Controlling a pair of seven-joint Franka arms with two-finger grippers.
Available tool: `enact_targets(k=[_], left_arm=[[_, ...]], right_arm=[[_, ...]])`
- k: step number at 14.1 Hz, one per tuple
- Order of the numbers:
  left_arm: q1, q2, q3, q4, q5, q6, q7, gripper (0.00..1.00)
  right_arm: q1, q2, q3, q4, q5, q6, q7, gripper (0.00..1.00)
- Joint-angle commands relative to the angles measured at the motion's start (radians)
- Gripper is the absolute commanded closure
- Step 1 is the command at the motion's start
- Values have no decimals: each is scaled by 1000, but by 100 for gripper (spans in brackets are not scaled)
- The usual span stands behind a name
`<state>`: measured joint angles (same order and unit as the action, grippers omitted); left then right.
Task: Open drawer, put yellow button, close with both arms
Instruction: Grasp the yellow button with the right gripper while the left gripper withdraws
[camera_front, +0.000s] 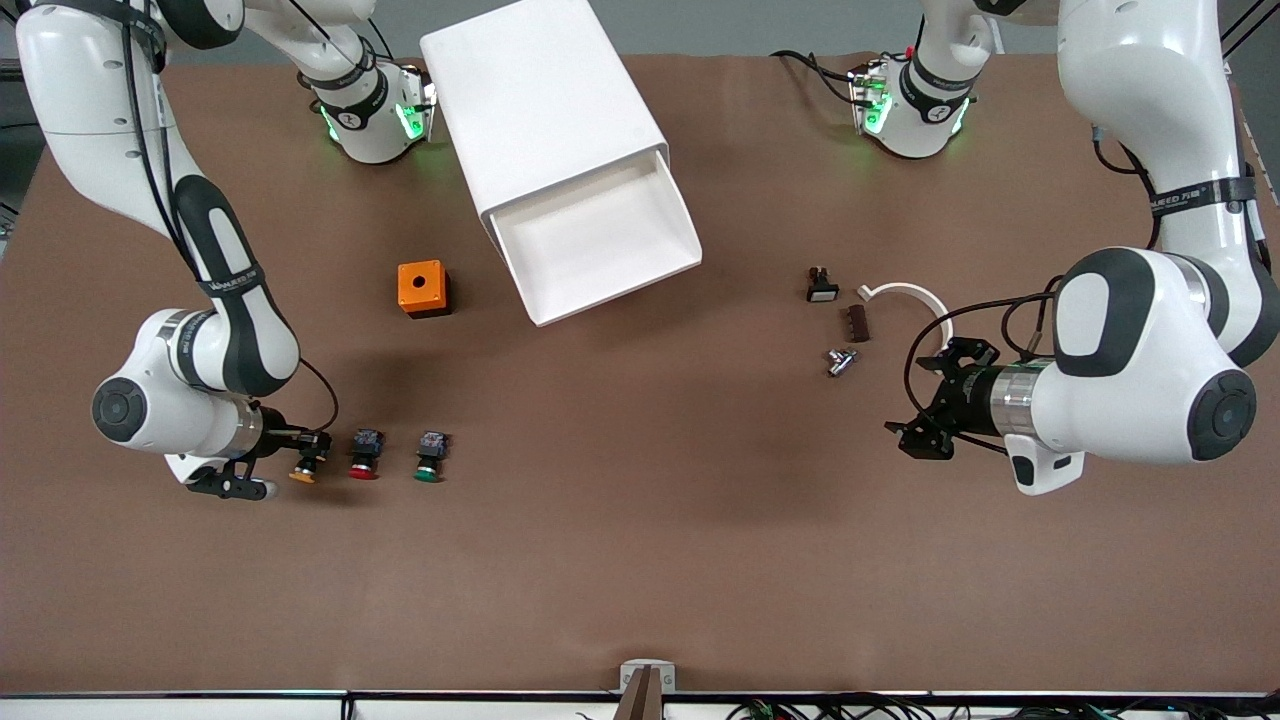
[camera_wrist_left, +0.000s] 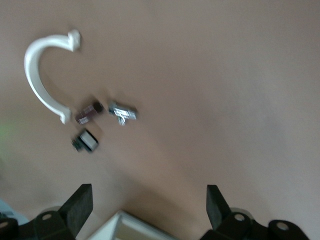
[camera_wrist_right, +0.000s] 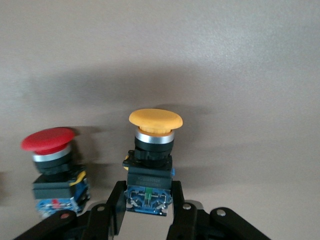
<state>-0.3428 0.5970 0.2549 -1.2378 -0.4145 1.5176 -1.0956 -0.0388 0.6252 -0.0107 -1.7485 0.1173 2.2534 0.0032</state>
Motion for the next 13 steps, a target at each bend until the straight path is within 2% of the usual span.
enact_targets(k=[1, 4, 7, 10, 13], left_arm=[[-9, -20, 6, 0, 124, 19, 49, 0], [-24, -22, -5, -2, 155, 21, 79, 0], [-76, -36, -5, -2, 273, 24, 88, 0], [-96, -35, -5, -2, 315, 52, 98, 0], [-85, -39, 3, -2, 321, 49, 260, 0]], right_arm=[[14, -77, -2, -3, 18, -67, 26, 99], [26, -134, -3, 10, 18, -150, 93, 99], [57, -192, -5, 33, 10, -244, 167, 99], [102, -257, -6, 40, -4, -316, 266, 99], [163, -333, -6, 41, -65, -382, 429, 100]])
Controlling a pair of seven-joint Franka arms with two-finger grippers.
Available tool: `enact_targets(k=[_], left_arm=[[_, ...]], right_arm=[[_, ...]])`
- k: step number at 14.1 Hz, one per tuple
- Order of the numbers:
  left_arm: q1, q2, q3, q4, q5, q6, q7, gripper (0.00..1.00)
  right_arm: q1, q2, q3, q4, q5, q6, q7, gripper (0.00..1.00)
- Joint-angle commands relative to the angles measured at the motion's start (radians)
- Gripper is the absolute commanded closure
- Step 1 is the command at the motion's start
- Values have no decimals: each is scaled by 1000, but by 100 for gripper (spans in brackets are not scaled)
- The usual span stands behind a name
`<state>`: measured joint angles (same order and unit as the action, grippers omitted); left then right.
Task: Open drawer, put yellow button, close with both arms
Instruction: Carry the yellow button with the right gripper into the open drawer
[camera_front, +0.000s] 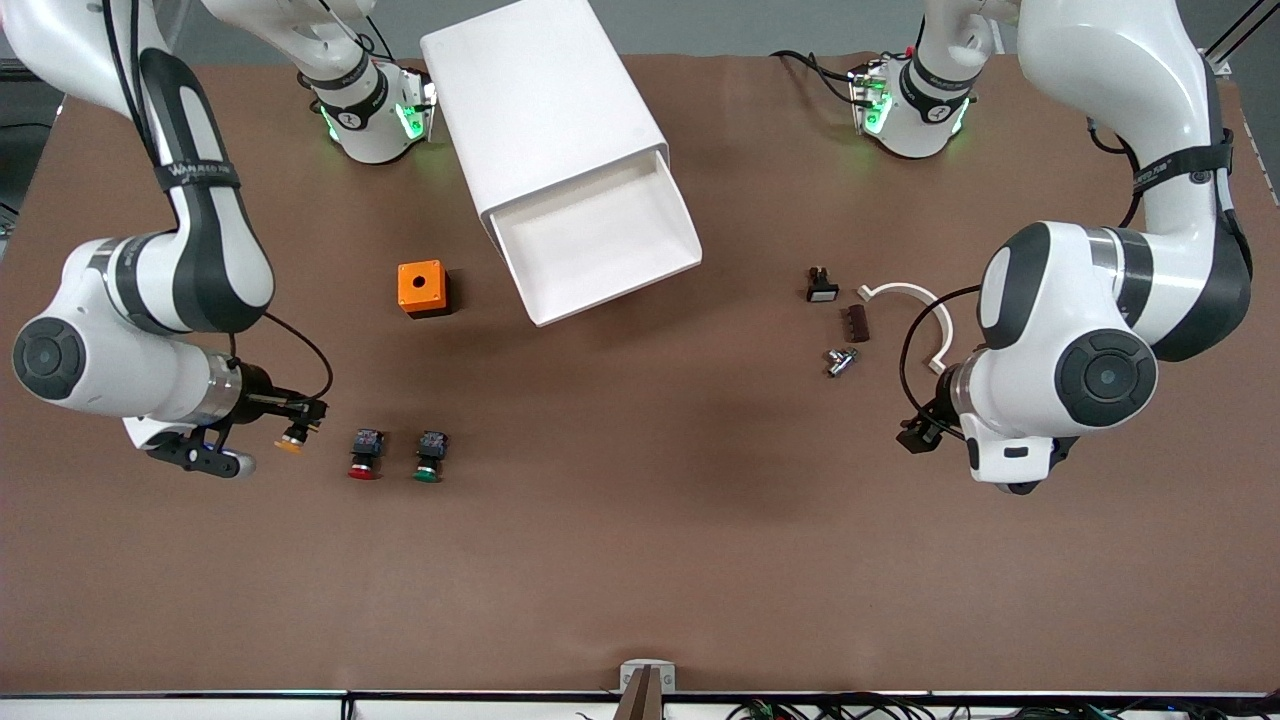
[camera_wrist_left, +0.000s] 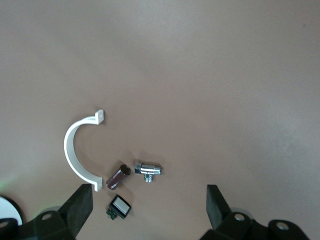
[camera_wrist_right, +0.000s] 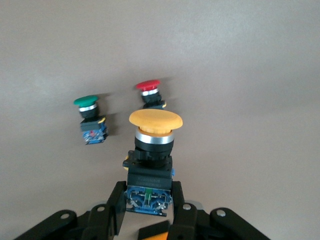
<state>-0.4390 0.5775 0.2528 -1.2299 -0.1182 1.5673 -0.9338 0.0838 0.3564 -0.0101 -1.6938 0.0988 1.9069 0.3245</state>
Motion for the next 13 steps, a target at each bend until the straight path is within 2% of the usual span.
enact_targets(k=[1, 4, 6, 8, 13], left_arm=[[14, -25, 8, -11, 35, -10, 151, 0], [43, -97, 6, -17, 58, -82, 292, 0], [48, -125, 9, -20, 67, -191, 354, 0], [54, -131, 9, -19, 119, -201, 385, 0], [57, -140, 3, -22, 123, -202, 427, 0]], right_arm=[[68, -91, -5, -14, -83, -66, 178, 100], [160, -135, -4, -6, -88, -132, 402, 100], [224, -146, -2, -6, -80, -138, 554, 100], [304, -148, -2, 3, -77, -137, 719, 99], [445, -169, -2, 9, 51, -112, 1085, 100]])
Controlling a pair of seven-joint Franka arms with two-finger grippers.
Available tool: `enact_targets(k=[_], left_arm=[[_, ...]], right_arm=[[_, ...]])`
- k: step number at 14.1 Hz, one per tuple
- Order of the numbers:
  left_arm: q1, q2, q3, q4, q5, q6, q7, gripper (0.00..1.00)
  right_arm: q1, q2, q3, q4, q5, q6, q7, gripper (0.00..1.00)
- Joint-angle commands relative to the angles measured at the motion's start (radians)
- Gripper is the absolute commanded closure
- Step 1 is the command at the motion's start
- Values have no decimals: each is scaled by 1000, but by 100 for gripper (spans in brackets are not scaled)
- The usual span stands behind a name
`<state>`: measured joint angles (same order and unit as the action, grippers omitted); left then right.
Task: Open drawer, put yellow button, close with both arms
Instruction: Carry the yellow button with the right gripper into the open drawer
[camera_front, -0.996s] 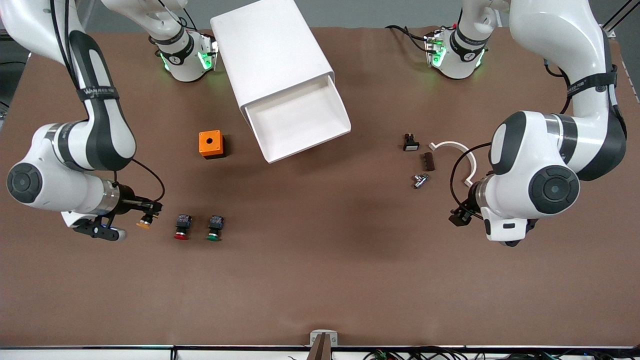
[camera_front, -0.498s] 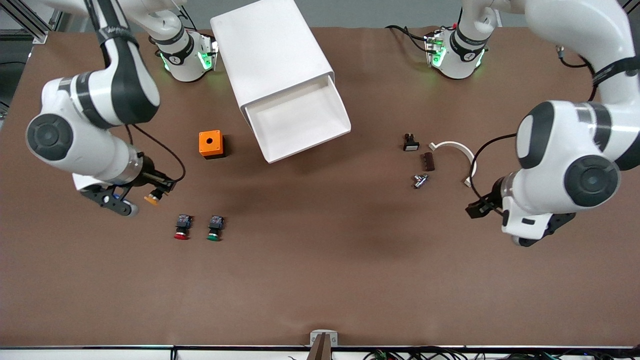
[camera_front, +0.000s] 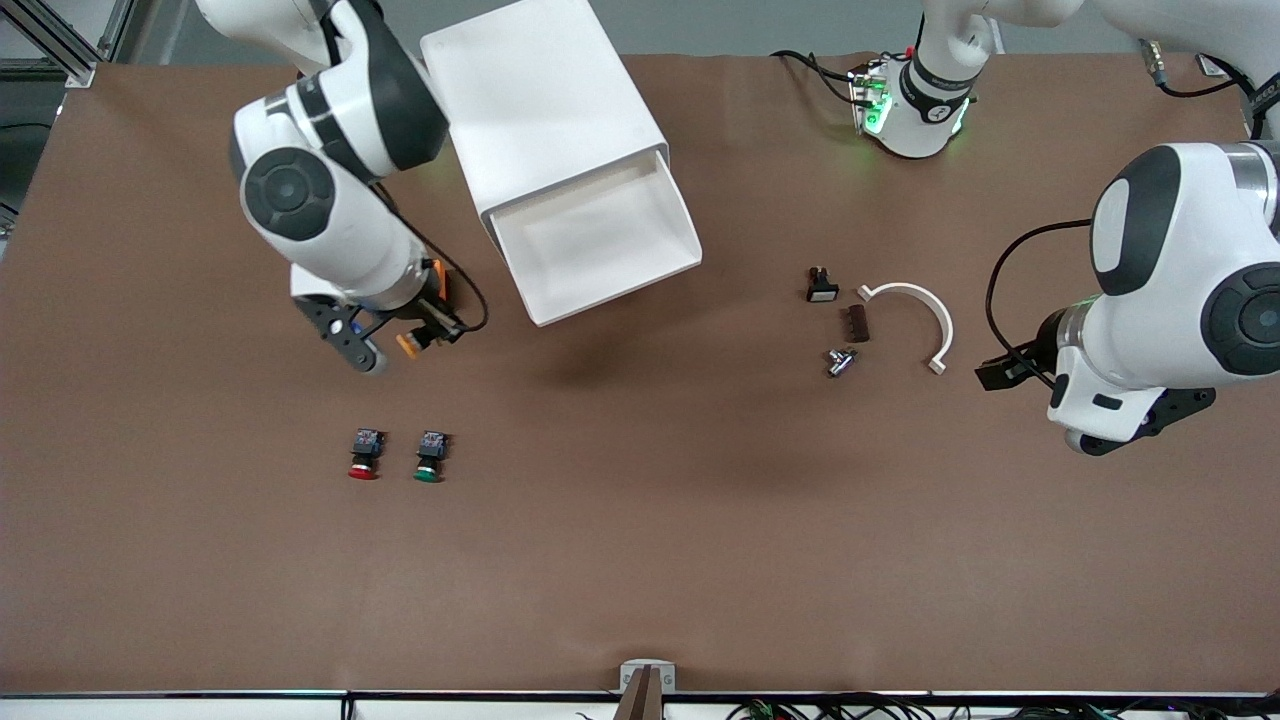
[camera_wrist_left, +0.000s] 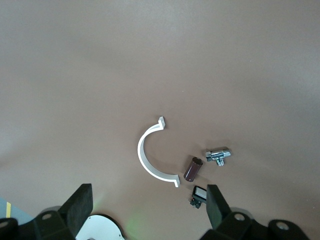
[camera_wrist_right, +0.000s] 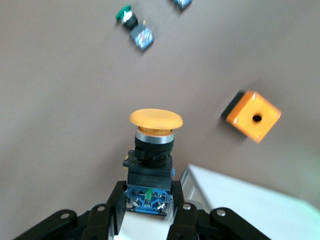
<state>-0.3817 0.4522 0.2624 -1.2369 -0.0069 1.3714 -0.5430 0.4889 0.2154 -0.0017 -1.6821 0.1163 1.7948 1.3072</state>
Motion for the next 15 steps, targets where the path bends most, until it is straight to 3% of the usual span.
enact_targets(k=[1, 8, 12, 15], left_arm=[[1, -14, -6, -15, 10, 1, 49, 0], [32, 6, -9, -56, -65, 98, 104, 0], [14, 51, -8, -72, -175, 221, 103, 0], [10, 68, -11, -72, -179, 271, 110, 0]], right_arm=[[71, -30, -11, -4, 39, 8, 166, 100], [255, -19, -12, -37, 52, 161, 484, 99], [290, -4, -12, -51, 51, 224, 564, 99], [306, 25, -12, -53, 51, 277, 596, 99]])
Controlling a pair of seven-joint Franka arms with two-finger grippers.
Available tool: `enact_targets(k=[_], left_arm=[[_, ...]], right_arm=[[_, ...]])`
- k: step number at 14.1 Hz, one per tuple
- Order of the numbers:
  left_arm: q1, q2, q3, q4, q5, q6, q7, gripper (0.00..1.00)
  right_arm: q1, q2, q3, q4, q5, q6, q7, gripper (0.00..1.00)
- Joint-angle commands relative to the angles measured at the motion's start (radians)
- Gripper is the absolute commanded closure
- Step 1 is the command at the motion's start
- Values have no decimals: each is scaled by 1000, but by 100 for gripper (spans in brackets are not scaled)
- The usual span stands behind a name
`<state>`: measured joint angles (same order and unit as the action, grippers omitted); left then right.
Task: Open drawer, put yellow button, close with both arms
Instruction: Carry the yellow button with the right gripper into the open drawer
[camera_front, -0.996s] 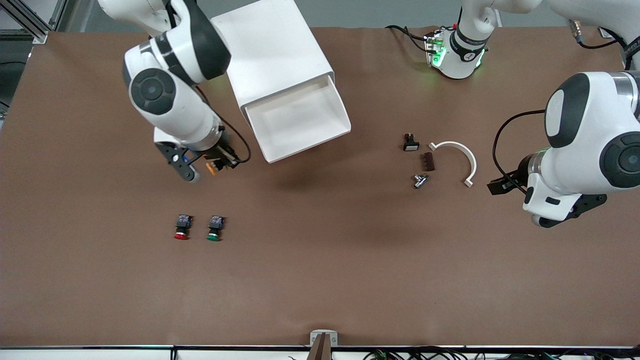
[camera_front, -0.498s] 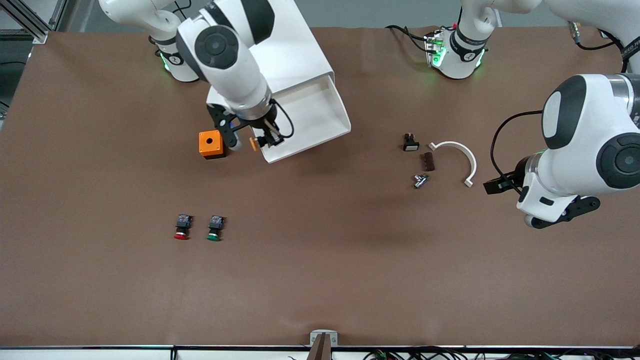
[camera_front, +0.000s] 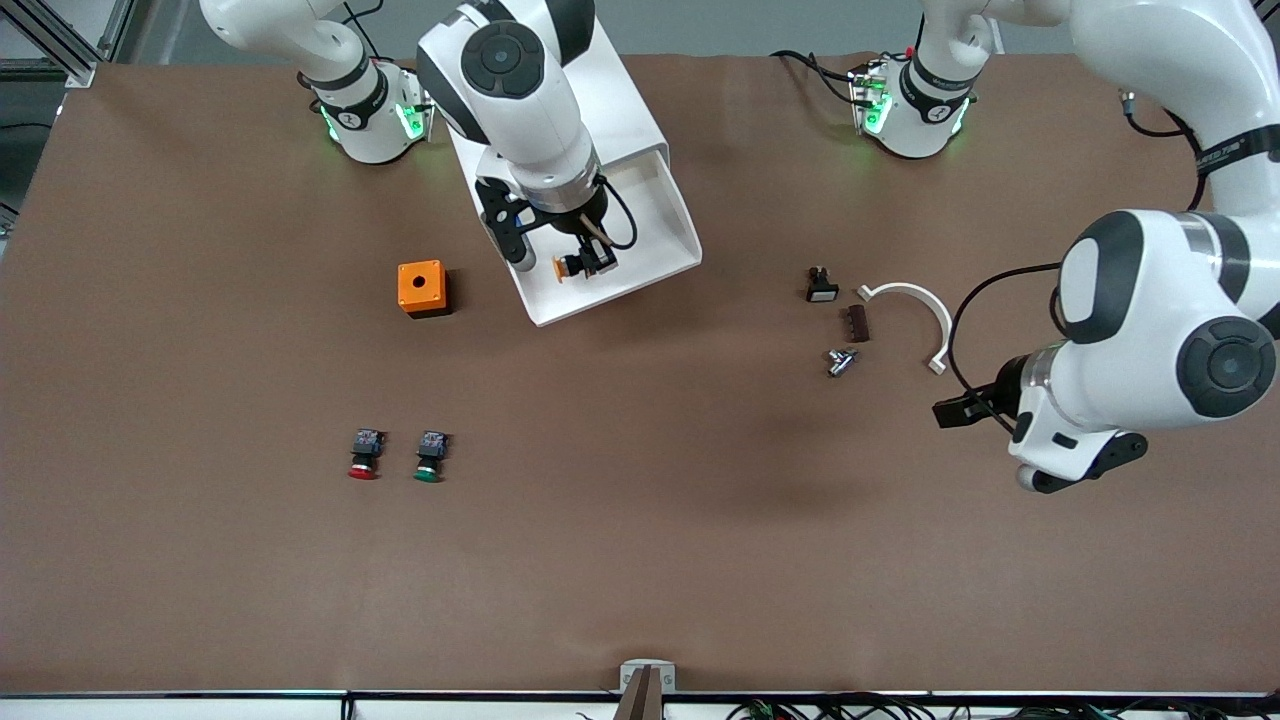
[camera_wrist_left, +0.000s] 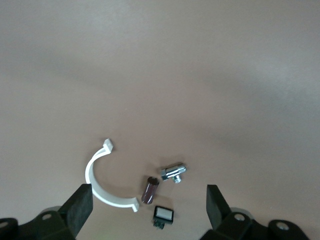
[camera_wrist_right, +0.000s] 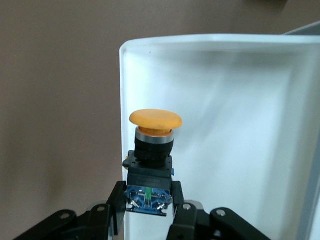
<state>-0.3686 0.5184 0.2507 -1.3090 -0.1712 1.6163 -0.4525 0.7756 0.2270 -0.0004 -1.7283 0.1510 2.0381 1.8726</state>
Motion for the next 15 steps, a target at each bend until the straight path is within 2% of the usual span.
enact_targets(k=[1, 3, 5, 7, 9, 11, 13, 15], left_arm=[[-4, 6, -2, 1, -14, 36, 21, 0], [-4, 12, -13, 1, -11, 60, 21, 0], [-4, 17, -18, 2, -13, 77, 32, 0], [-4, 22, -22, 1, -14, 85, 43, 0], [-4, 22, -24, 2, -16, 86, 43, 0], [-4, 23, -28, 2, -16, 88, 44, 0], [-4, 31, -47, 2, -17, 109, 46, 0], [-4, 52, -73, 1, -28, 135, 46, 0]], right_arm=[[25, 26, -13, -7, 15, 49, 40, 98], [30, 37, -13, -7, 15, 53, 48, 95], [39, 41, -13, -19, 15, 53, 48, 82], [42, 40, -13, -17, 15, 40, 74, 63], [42, 40, -13, -16, 13, 40, 88, 28], [33, 40, -15, -8, 10, 40, 74, 4], [1, 32, -23, 15, 12, 18, 16, 0], [-65, 25, -24, 74, 16, -114, -131, 0]])
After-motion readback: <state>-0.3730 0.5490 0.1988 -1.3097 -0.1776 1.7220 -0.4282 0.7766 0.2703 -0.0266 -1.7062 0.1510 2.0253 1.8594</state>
